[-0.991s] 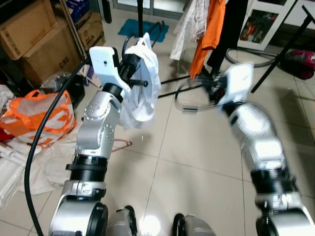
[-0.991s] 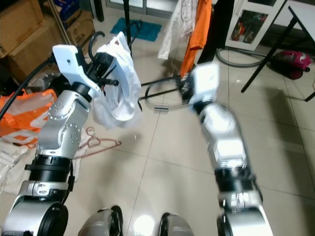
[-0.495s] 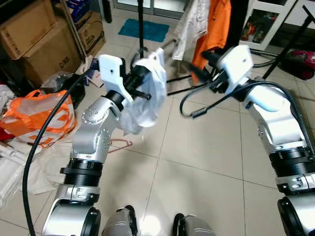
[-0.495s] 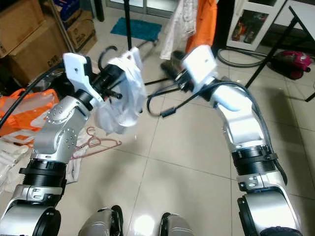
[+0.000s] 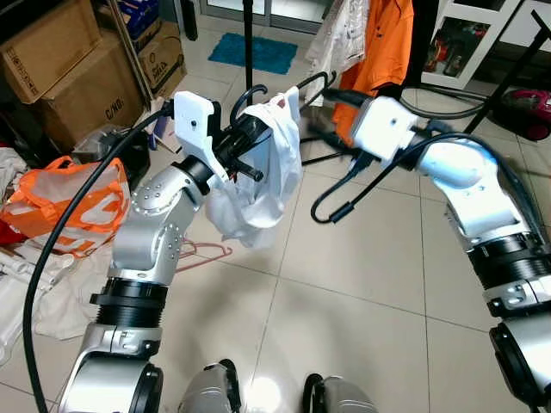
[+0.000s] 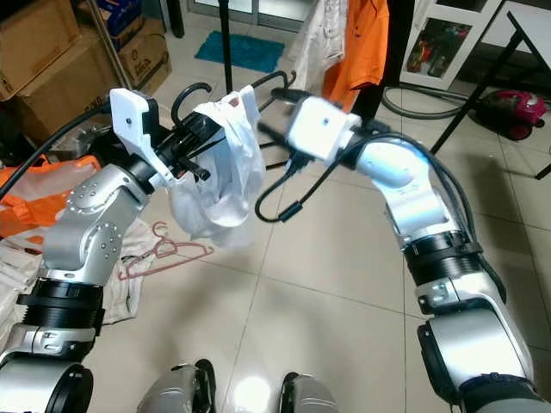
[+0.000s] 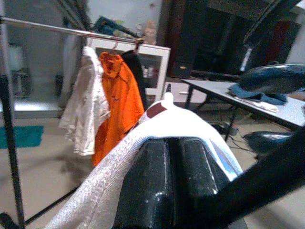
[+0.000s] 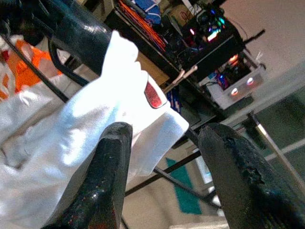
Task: Hang hanger
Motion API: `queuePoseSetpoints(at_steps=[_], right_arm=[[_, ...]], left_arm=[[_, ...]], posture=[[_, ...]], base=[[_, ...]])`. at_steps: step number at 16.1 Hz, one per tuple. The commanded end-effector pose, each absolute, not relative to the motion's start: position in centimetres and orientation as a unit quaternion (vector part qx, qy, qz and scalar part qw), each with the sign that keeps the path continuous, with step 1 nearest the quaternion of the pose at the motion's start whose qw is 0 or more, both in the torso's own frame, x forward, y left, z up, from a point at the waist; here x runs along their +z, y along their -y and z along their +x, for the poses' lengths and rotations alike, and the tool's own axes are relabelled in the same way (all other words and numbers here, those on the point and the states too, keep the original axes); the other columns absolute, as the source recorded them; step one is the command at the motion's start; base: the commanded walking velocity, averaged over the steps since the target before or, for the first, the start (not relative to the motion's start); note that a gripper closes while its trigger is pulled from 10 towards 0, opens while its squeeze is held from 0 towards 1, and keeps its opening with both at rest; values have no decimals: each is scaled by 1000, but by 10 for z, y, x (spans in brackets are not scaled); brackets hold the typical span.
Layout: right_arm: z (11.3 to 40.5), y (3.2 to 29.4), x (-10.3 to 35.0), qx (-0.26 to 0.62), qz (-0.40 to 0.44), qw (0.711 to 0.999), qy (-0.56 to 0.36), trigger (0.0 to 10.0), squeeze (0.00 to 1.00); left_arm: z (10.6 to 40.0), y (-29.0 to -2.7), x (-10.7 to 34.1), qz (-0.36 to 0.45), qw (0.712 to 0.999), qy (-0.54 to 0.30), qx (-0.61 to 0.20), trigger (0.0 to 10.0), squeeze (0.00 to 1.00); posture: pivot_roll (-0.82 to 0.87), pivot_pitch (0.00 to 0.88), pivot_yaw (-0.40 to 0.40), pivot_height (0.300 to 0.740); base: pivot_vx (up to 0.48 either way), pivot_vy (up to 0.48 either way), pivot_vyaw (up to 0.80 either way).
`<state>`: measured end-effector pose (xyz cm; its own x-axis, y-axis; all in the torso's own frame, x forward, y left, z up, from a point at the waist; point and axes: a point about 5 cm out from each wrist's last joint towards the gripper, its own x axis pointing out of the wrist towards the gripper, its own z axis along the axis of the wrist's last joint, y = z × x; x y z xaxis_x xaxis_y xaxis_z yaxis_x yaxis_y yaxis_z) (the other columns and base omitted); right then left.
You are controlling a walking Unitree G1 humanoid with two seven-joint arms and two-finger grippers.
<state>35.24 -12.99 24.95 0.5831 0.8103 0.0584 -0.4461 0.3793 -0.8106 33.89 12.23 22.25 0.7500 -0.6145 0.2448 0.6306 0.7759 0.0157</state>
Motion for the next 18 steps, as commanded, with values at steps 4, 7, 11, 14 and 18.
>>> queuePoseSetpoints(at_steps=[4,7,11,14,18], right_arm=[[351,118,267,373,-446,746,326,10000,0],[351,115,272,361,-452,736,352,10000,0],[352,111,255,386,-482,708,344,10000,0],[353,112,251,390,-495,699,338,10000,0],[356,114,249,389,-539,667,338,10000,0]], left_arm=[[329,-112,226,-25,919,125,-373,10000,0],[327,-109,225,-24,917,124,-378,10000,0],[321,-101,225,-15,907,125,-401,10000,0],[318,-97,227,-9,901,128,-414,10000,0],[313,-94,227,2,895,127,-428,10000,0]], posture=[[-108,158,-40,740],[-107,154,-43,740],[-104,144,-47,740],[-104,140,-51,740],[-101,146,-52,740]], base=[[0,0,0],[0,0,0],[0,0,0],[0,0,0],[0,0,0]])
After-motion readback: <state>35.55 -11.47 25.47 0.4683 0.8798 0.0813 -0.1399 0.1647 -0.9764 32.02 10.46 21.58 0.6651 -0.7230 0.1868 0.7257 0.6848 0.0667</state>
